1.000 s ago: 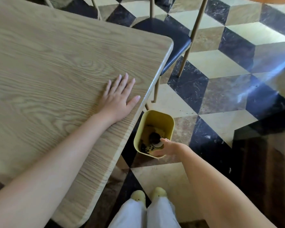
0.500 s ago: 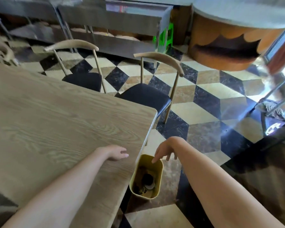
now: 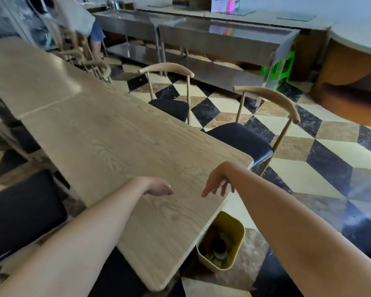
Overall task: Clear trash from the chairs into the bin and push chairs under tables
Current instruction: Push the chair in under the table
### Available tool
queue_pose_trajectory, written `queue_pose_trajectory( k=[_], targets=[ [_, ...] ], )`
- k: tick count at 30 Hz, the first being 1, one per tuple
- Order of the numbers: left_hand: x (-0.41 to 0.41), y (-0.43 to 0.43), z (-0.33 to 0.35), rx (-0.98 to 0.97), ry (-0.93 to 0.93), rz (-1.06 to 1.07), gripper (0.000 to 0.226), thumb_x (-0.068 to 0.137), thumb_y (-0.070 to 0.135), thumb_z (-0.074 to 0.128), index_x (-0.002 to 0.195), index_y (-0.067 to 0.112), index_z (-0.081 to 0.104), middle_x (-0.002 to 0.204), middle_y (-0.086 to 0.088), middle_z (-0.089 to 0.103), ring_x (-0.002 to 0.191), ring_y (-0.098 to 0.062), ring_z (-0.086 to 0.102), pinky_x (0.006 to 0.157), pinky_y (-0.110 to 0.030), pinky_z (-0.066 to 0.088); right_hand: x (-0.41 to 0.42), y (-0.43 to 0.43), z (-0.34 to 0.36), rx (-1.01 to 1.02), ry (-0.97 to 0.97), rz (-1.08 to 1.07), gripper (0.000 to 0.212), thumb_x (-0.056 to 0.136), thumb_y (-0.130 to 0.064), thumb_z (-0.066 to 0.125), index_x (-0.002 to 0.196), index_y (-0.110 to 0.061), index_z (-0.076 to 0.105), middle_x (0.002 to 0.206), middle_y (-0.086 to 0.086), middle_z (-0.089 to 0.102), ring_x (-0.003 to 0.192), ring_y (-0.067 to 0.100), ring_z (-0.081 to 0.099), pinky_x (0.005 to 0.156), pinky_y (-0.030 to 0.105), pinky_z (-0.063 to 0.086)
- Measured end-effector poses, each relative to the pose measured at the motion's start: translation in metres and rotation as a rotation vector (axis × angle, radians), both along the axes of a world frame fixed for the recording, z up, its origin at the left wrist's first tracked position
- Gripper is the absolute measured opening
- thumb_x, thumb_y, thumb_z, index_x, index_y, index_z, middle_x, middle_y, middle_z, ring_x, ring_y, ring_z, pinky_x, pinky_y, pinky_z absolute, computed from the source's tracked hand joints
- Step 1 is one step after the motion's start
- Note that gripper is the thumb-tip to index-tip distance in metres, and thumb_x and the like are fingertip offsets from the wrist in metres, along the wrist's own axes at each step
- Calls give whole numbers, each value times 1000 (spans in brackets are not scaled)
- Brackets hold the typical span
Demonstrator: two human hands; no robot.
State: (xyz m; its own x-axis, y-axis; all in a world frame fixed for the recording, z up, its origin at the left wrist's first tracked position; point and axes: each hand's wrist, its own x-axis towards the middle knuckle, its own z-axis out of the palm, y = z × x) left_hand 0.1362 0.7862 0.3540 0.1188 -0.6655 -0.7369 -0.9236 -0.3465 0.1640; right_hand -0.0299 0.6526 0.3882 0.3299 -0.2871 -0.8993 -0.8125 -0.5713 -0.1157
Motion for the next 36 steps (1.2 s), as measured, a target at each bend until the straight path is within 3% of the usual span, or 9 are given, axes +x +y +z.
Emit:
queue_pose_trajectory(
  k=[4, 7, 10, 13, 16, 19, 26, 31, 36],
  targets=[
    [10, 62, -2, 31, -34, 200, 51, 103, 36, 29, 146, 8, 36, 155, -9, 32, 142, -24, 32, 111, -31, 26, 41, 33, -12, -54, -20, 207, 62, 92, -50, 49, 139, -10, 42, 138, 9, 51, 112, 26, 58, 87, 38, 48],
    [16, 123, -4, 30, -26, 373, 57, 102, 44, 27, 146, 10, 37, 155, -6, 34, 141, -24, 33, 114, -36, 27, 73, 67, -31, -204, -153, 438, 47, 95, -47, 44, 88, -5, 62, 88, 10, 58, 71, 19, 52, 73, 31, 44],
    [17, 193, -5, 39, -25, 529, 54, 101, 45, 29, 142, 13, 44, 152, -3, 40, 137, -22, 39, 111, -36, 31, 107, 104, -64, -225, -250, 539, 54, 95, -47, 46, 97, 4, 63, 106, 16, 63, 98, 24, 57, 94, 36, 41],
    [13, 260, -4, 42, -91, 650, 52, 101, 45, 29, 136, 14, 51, 145, -4, 48, 131, -23, 46, 107, -36, 33, 127, 157, -72, -127, -288, 617, 45, 95, -45, 46, 85, -4, 60, 89, 9, 56, 110, 21, 51, 92, 33, 35],
    [6, 324, -4, 70, -146, 770, 53, 99, 49, 29, 134, 18, 53, 143, -1, 50, 128, -22, 48, 109, -38, 36, 140, 213, -74, -49, -342, 647, 50, 95, -41, 48, 126, -2, 54, 132, 13, 52, 127, 31, 46, 104, 36, 34],
    [-5, 383, -5, 97, -133, 884, 52, 100, 46, 30, 135, 16, 53, 144, -1, 49, 131, -22, 46, 111, -40, 34, 152, 268, -78, 22, -332, 765, 32, 95, -42, 48, 91, -12, 58, 97, 6, 54, 88, 19, 55, 83, 30, 41],
    [-26, 492, -21, 81, -137, 1111, 43, 100, 38, 35, 130, 16, 56, 135, -6, 57, 126, -24, 51, 109, -43, 37, 171, 386, -83, 65, -365, 948, 46, 98, -41, 41, 62, -13, 42, 67, 0, 40, 57, 14, 39, 57, 23, 33],
    [-18, 549, -40, 61, -140, 1128, 51, 100, 38, 38, 146, 15, 37, 154, -6, 36, 143, -23, 31, 118, -42, 26, 180, 453, -101, 170, -351, 945, 50, 98, -41, 41, 119, -1, 60, 88, 6, 58, 77, 19, 53, 80, 32, 40],
    [17, 602, -63, 38, -214, 933, 53, 100, 40, 35, 148, 18, 31, 160, -5, 21, 149, -23, 14, 121, -45, 15, 184, 517, -126, 225, -331, 834, 60, 98, -43, 39, 128, 7, 53, 132, 23, 55, 118, 37, 55, 100, 41, 42]
  ],
)
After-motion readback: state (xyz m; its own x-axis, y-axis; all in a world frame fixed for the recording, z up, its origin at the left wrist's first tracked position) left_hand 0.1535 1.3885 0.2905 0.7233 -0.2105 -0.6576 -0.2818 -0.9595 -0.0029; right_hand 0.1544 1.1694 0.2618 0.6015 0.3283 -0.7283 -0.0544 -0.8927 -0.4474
